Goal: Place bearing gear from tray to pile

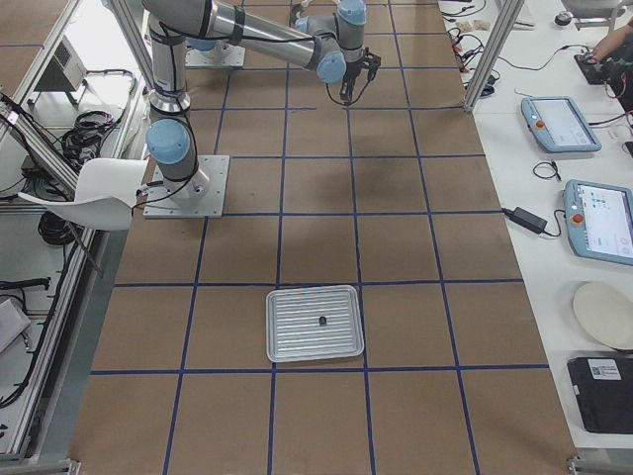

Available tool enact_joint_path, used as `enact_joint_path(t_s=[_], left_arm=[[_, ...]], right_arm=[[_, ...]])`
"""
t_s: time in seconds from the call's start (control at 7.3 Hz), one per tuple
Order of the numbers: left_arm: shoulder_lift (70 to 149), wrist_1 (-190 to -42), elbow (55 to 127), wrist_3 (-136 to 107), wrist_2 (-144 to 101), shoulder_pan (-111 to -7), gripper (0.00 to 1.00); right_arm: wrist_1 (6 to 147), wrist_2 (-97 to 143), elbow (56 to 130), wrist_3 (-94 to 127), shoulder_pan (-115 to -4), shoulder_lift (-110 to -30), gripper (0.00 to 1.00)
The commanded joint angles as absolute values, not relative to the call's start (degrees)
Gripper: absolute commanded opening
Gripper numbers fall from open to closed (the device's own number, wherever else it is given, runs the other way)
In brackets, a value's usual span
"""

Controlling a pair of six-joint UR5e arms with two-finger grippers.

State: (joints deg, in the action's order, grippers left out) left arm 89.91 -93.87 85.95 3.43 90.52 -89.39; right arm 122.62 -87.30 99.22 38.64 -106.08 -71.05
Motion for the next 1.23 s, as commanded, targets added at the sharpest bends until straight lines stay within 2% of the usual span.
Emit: enact_joint_path(t_s=[0.0,0.14,0.27,0.55,0.68,0.96,1.1], left_arm=[[89.83,-93.87,86.04,3.43,90.61,-89.38,1.00],[89.82,-93.87,86.04,3.43,90.62,-89.38,1.00],[89.82,-93.87,86.04,3.43,90.62,-89.38,1.00],[89.82,-93.87,86.04,3.43,90.62,-89.38,1.00],[89.56,-93.87,86.74,3.51,90.53,-89.38,1.00],[90.35,-93.61,86.57,2.38,88.00,-89.56,1.00],[92.53,-92.91,86.92,1.94,87.02,-90.52,1.00]], right_arm=[[124.45,-84.29,95.11,50.25,-110.56,-65.59,0.03],[124.54,-84.29,94.92,50.36,-110.57,-64.87,0.18],[124.45,-84.81,94.75,50.36,-110.48,-64.95,0.99],[123.58,-85.17,94.31,47.74,-108.99,-65.74,1.00],[117.92,-85.34,92.91,41.55,-106.37,-68.44,1.00],[97.30,-88.06,88.87,19.46,-93.76,-76.78,1.00],[92.68,-91.11,88.77,6.55,-86.30,-79.77,1.00]])
